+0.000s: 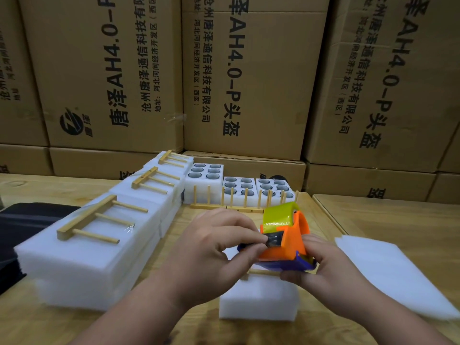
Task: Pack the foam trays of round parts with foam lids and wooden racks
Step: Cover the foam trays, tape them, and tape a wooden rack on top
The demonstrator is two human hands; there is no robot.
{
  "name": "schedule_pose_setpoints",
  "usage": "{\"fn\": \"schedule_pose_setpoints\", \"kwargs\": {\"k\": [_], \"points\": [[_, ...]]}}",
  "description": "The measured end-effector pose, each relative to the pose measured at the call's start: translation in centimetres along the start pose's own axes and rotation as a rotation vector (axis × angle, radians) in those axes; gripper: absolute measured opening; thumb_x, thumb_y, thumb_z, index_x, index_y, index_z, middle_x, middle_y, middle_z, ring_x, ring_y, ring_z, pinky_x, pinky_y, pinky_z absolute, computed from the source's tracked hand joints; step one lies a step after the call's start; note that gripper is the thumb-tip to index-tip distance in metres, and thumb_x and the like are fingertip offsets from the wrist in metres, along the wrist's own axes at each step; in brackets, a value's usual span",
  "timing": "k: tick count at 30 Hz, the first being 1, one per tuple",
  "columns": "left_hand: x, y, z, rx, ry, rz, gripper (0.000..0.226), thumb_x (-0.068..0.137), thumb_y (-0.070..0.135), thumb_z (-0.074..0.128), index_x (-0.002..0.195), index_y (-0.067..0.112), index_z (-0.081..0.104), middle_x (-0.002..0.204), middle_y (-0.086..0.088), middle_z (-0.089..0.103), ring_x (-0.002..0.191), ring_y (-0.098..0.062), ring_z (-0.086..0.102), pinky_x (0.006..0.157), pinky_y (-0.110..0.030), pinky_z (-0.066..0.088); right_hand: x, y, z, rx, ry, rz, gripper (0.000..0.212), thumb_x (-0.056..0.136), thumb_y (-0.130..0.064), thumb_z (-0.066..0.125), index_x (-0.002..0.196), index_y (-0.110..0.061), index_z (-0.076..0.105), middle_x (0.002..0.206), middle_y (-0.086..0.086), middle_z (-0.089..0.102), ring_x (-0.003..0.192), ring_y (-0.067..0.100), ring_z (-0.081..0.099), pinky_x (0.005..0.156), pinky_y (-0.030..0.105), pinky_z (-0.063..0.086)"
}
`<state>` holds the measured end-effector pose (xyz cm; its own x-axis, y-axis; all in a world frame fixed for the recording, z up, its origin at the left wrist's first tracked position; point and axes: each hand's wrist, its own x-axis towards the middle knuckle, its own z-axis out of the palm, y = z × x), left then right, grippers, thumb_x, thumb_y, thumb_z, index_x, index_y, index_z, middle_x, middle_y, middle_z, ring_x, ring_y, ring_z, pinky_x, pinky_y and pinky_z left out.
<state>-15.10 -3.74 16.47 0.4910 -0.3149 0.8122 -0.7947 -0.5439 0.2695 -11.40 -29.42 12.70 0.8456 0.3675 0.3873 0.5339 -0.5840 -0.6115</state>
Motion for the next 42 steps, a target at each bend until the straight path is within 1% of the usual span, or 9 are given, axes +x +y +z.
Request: {"fn": "schedule_pose_setpoints", "kwargs": {"k": [4, 10, 13, 17, 21, 27, 31, 37, 42], "points": [[0.3, -0.1, -0.4, -0.05, -0.005, -0.093, 0.017, 0.094, 0.035, 0.065, 0.094, 0.026, 0.079, 0.092, 0.02, 0.072, 0.093, -0.005, 0.066, 0.08, -0.031, 0.052, 0.1, -0.1, -0.3, -0.006, -0.044, -0.005, 0.048, 0.068, -0.057, 0.079, 0.114, -0.055, 0.065, 0.114, -0.031, 0.065, 0.111, -0.005, 0.056, 0.085, 0.004, 0.042], [0.2, -0.3, -0.6, -0.134, 0.008, -0.296, 0.007, 0.089, 0.037, 0.065, 0.086, 0.039, 0.071, 0.096, 0.026, 0.07, 0.1, -0.001, 0.064, 0.082, -0.009, 0.044, 0.3, 0.3, -0.3, -0.066, -0.081, 0.029, 0.053, 0.065, -0.072, 0.07, 0.115, -0.059, 0.06, 0.116, -0.032, 0.061, 0.114, -0.003, 0.05, 0.097, 0.024, 0.044], [0.2, -0.2, -0.5, -0.144, -0.003, -0.347, 0.007, 0.085, 0.038, 0.076, 0.084, 0.04, 0.07, 0.094, 0.027, 0.07, 0.103, 0.007, 0.059, 0.082, -0.001, 0.035, 0.5, 0.2, -0.3, -0.083, -0.093, 0.034, 0.053, 0.065, -0.074, 0.069, 0.113, -0.053, 0.064, 0.115, -0.031, 0.061, 0.114, -0.004, 0.05, 0.1, 0.028, 0.044], [0.7, -0.7, -0.4, -0.121, -0.002, -0.352, 0.011, 0.083, 0.033, 0.082, 0.08, 0.034, 0.071, 0.097, 0.02, 0.07, 0.106, -0.002, 0.061, 0.08, -0.009, 0.04, 1.0, 0.2, -0.6, -0.115, -0.134, 0.026, 0.04, 0.074, -0.063, 0.076, 0.111, -0.053, 0.064, 0.111, -0.033, 0.063, 0.114, 0.001, 0.05, 0.098, 0.034, 0.043], [0.9, -0.8, -0.1, -0.052, 0.074, -0.365, 0.009, 0.084, 0.035, 0.079, 0.08, 0.039, 0.072, 0.093, 0.025, 0.07, 0.099, 0.003, 0.062, 0.077, -0.005, 0.041, 1.6, 0.8, -0.5, -0.137, -0.156, 0.066, 0.035, 0.078, -0.059, 0.079, 0.108, -0.05, 0.064, 0.108, -0.033, 0.065, 0.13, 0.007, 0.035, 0.1, 0.033, 0.035], [1.8, -0.3, -0.5, 0.107, 0.084, -0.18, 0.004, 0.086, 0.036, 0.07, 0.087, 0.033, 0.073, 0.082, 0.026, 0.063, 0.087, -0.002, 0.06, 0.071, -0.02, 0.048, 2.8, 1.2, -0.7, -0.185, -0.125, 0.004, 0.027, 0.082, -0.056, 0.077, 0.105, -0.053, 0.063, 0.109, -0.038, 0.063, 0.14, 0.015, 0.029, 0.111, 0.043, 0.035], [2.4, -0.2, -0.6, 0.181, 0.147, -0.102, 0.006, 0.085, 0.03, 0.072, 0.082, 0.026, 0.074, 0.078, 0.019, 0.065, 0.079, -0.005, 0.057, 0.07, -0.028, 0.047, 3.9, 1.8, -1.3, -0.198, -0.056, -0.069, 0.023, 0.083, -0.052, 0.077, 0.102, -0.043, 0.067, 0.105, -0.027, 0.067, 0.133, 0.016, 0.038, 0.103, 0.037, 0.036], [2.9, -0.5, -2.1, 0.17, 0.291, -0.097, 0.007, 0.086, 0.03, 0.074, 0.082, 0.028, 0.068, 0.075, 0.018, 0.062, 0.075, -0.006, 0.057, 0.068, -0.013, 0.041, 4.9, 3.2, -3.6, -0.289, 0.013, -0.095, 0.018, 0.084, -0.042, 0.08, 0.092, -0.031, 0.068, 0.088, -0.017, 0.066, 0.099, 0.017, 0.055, 0.096, 0.041, 0.045], [2.7, -1.3, -3.2, 0.035, 0.341, -0.243, 0.015, 0.087, 0.029, 0.08, 0.079, 0.036, 0.068, 0.074, 0.016, 0.068, 0.078, -0.005, 0.064, 0.067, -0.006, 0.043, 4.4, 4.6, -6.8, -0.274, -0.04, 0.018, 0.016, 0.085, -0.027, 0.083, 0.098, -0.027, 0.073, 0.094, -0.008, 0.074, 0.093, 0.017, 0.067, 0.085, 0.048, 0.053]]}}
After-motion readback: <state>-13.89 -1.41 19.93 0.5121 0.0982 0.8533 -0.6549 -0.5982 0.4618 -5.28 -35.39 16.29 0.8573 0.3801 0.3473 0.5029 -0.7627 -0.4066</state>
